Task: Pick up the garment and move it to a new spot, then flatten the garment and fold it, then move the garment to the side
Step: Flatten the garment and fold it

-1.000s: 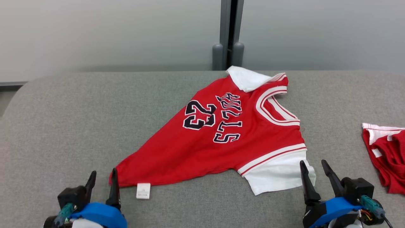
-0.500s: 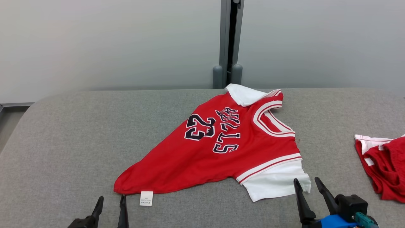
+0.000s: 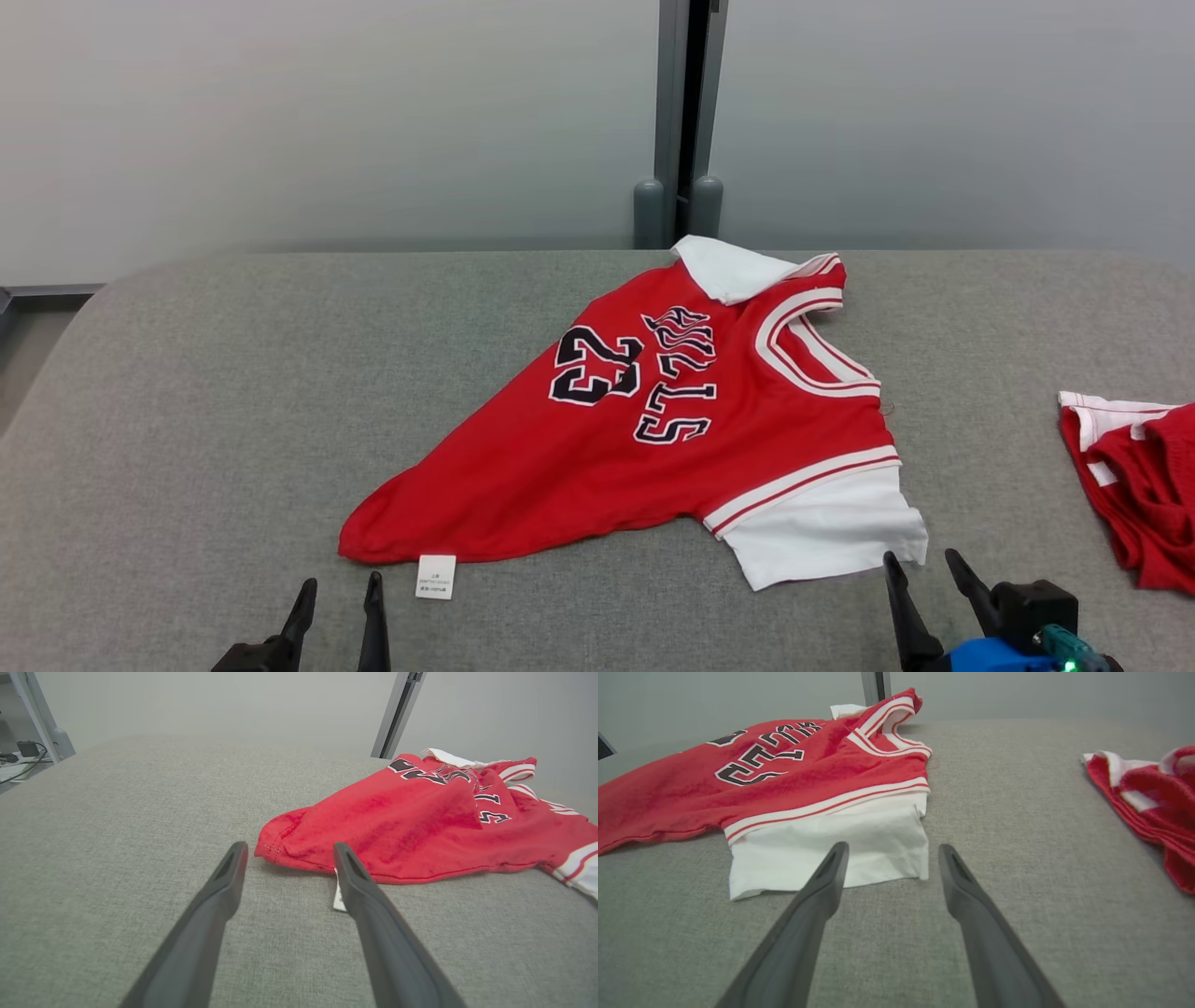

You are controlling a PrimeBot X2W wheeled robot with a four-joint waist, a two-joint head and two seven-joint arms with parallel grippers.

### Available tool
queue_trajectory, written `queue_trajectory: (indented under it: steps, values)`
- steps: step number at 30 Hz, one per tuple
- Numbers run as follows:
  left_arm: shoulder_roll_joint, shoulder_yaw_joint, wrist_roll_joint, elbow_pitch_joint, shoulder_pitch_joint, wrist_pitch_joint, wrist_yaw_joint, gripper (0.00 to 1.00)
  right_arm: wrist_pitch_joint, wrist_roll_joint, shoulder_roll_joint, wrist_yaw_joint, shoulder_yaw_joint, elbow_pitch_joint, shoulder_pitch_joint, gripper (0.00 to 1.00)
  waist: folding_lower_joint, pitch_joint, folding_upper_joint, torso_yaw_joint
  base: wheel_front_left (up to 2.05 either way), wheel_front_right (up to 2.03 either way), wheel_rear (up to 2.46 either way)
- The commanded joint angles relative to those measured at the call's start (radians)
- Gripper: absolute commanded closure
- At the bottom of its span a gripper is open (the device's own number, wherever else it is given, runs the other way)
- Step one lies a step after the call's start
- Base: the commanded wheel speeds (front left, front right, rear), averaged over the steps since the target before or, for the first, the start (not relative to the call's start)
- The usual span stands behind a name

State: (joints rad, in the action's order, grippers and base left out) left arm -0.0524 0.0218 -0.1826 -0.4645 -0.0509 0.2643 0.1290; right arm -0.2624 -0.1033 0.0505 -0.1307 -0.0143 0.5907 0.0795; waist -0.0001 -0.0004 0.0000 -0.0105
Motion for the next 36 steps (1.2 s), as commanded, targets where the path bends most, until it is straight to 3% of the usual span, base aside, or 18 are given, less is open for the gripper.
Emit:
queue_trajectory:
  steps: [1, 10, 18, 19, 23, 29, 36]
  values:
    - [0.001, 0.011, -0.005, -0.002, 0.020, 0.000, 0.002, 0.00, -0.003, 0.013, 0.001, 0.000, -0.018, 0.026, 0.031, 0.00, 0.0001, 0.011, 0.0000, 0.010, 0.00, 0.00, 0.00]
    - [0.001, 0.034, -0.009, -0.003, 0.048, 0.000, 0.003, 0.00, -0.003, 0.078, 0.001, 0.000, -0.089, 0.156, 0.135, 0.00, 0.0001, 0.069, 0.0000, 0.046, 0.00, 0.00, 0.00]
    - [0.000, 0.039, -0.011, -0.003, 0.069, 0.000, 0.003, 0.00, -0.003, 0.063, 0.002, 0.000, -0.059, 0.211, 0.194, 0.02, 0.0001, 0.104, 0.0000, 0.060, 0.00, 0.00, 0.00]
    - [0.000, 0.040, -0.012, -0.003, 0.073, 0.000, 0.003, 0.00, -0.003, 0.060, 0.002, 0.000, -0.056, 0.213, 0.198, 0.49, 0.0001, 0.108, 0.0000, 0.061, 0.00, 0.00, 0.00]
    - [0.000, 0.047, -0.015, -0.008, 0.086, 0.000, 0.003, 0.00, -0.003, 0.054, 0.002, 0.000, -0.052, 0.226, 0.205, 1.00, 0.0001, 0.118, 0.0000, 0.060, 0.00, 0.00, 0.00]
    - [-0.002, 0.059, -0.018, -0.013, 0.101, 0.000, 0.003, 0.00, -0.001, 0.065, 0.002, 0.001, -0.087, 0.261, 0.201, 1.00, 0.0001, 0.120, 0.0000, 0.049, 0.00, 0.00, 0.00]
    - [-0.002, 0.046, -0.024, -0.017, 0.083, 0.000, 0.003, 0.00, -0.001, 0.038, 0.003, 0.001, -0.128, 0.205, 0.121, 1.00, 0.0001, 0.091, 0.0000, 0.022, 0.00, 0.00, 0.00]
